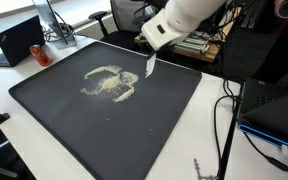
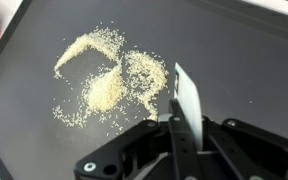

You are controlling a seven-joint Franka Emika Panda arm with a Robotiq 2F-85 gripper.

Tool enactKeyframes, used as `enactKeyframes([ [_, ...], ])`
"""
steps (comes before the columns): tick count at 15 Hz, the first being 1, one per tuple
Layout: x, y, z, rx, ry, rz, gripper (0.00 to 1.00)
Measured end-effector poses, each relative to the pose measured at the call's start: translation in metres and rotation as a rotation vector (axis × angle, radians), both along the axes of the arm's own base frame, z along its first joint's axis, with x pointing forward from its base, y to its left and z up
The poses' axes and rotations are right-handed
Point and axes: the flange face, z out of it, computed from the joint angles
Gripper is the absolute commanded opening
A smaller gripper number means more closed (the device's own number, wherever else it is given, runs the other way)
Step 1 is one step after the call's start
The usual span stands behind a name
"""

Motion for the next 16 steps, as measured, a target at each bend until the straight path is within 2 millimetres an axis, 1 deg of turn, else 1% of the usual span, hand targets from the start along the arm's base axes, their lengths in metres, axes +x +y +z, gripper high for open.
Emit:
enactKeyframes([
  [4,0.010,-0.061,0.019,0.169,-0.035,-0.103,0.01],
  [8,0.016,-0.117,0.034,0.331,-0.140,-0.222,0.01],
  [12,0.012,-0.162,0.044,0.450,-0.220,-0.357,0.01],
  [14,0.011,-0.181,0.049,0.493,-0.270,-0.415,0.01],
  [16,0.009,-0.195,0.052,0.497,-0.319,-0.444,0.01],
])
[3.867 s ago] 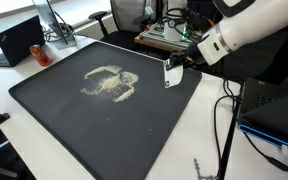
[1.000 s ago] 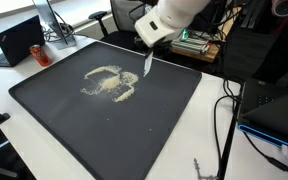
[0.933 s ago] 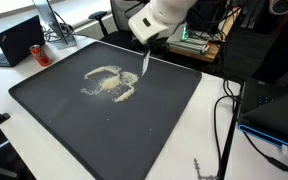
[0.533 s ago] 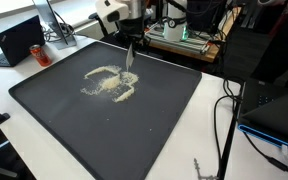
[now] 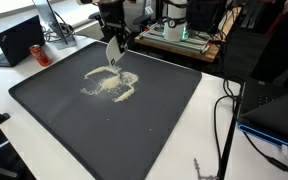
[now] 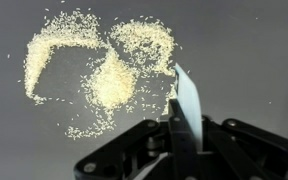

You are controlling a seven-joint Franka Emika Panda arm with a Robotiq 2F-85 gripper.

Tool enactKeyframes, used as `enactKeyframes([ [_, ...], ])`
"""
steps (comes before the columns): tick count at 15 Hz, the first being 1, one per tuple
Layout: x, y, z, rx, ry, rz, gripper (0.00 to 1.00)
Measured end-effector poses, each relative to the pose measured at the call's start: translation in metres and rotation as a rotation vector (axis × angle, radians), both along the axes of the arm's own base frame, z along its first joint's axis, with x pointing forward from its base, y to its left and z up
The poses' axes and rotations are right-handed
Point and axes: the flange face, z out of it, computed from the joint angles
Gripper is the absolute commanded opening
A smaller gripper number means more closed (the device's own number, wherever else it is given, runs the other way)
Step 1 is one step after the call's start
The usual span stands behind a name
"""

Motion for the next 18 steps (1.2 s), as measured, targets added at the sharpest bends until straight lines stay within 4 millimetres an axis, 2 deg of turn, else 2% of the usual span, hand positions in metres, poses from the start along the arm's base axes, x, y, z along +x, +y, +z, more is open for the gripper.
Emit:
enactKeyframes([
  [6,-0.010,-0.027,0.007,0.023,-0.045,-0.097,0.01],
  [11,-0.018,-0.058,0.008,0.220,-0.055,-0.157,0.01],
  [14,-0.021,-0.068,0.008,0.304,-0.072,-0.166,0.01],
  [18,-0.023,-0.078,0.006,0.220,-0.064,-0.225,0.01],
])
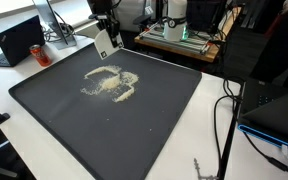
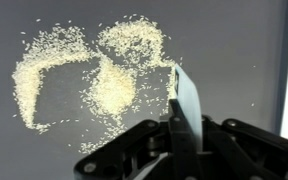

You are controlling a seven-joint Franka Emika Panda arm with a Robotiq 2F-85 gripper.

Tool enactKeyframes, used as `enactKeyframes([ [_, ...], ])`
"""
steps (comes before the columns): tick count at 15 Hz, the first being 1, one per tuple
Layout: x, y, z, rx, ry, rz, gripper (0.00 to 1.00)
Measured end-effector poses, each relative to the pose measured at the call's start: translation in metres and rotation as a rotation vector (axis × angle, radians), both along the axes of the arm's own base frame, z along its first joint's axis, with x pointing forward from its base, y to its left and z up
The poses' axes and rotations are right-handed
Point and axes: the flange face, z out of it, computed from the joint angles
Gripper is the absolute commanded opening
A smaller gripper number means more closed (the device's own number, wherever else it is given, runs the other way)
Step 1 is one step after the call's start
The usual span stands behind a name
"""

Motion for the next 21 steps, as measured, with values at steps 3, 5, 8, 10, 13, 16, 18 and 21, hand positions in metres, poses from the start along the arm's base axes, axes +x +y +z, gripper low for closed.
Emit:
enactKeyframes([
  [3,0.000,-0.005,0.001,-0.124,0.024,-0.056,0.01],
  [5,-0.001,-0.006,0.003,-0.212,0.032,-0.091,0.01],
  [8,-0.002,-0.006,0.007,-0.346,0.036,-0.149,0.01],
  [10,-0.005,-0.005,0.008,-0.420,0.046,-0.192,0.01],
  [13,-0.010,-0.003,0.007,-0.490,0.078,-0.242,0.01],
  [16,-0.016,-0.001,0.001,-0.513,0.118,-0.275,0.01],
  [18,-0.020,-0.002,-0.004,-0.517,0.139,-0.293,0.01],
  [21,-0.024,-0.006,-0.010,-0.518,0.150,-0.329,0.01],
])
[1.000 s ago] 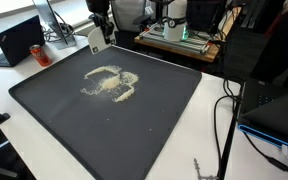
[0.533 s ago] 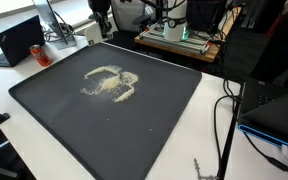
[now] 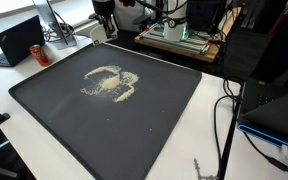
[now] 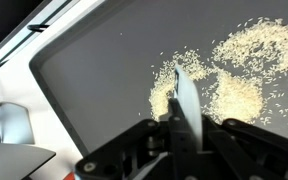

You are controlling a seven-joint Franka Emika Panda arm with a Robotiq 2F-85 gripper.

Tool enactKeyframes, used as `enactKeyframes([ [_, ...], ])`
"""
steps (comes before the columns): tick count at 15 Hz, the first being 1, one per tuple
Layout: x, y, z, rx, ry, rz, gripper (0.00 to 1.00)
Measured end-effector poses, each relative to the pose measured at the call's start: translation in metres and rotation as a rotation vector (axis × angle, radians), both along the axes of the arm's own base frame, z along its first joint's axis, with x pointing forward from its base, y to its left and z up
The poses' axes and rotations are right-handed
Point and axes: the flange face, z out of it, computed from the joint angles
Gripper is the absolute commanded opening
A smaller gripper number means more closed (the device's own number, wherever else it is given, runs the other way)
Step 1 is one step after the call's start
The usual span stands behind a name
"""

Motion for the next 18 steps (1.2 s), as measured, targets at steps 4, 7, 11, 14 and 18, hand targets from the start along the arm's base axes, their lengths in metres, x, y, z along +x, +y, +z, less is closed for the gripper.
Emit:
enactKeyframes([
  [4,0.000,-0.001,0.000,0.002,-0.001,-0.004,0.01],
  [7,0.001,-0.004,0.001,0.007,-0.001,0.002,0.01],
  [11,0.004,-0.023,0.004,0.040,-0.034,0.035,0.01],
  [14,0.005,-0.043,0.006,0.077,-0.061,0.048,0.01],
  [18,0.002,-0.059,0.005,0.139,-0.078,0.031,0.04],
])
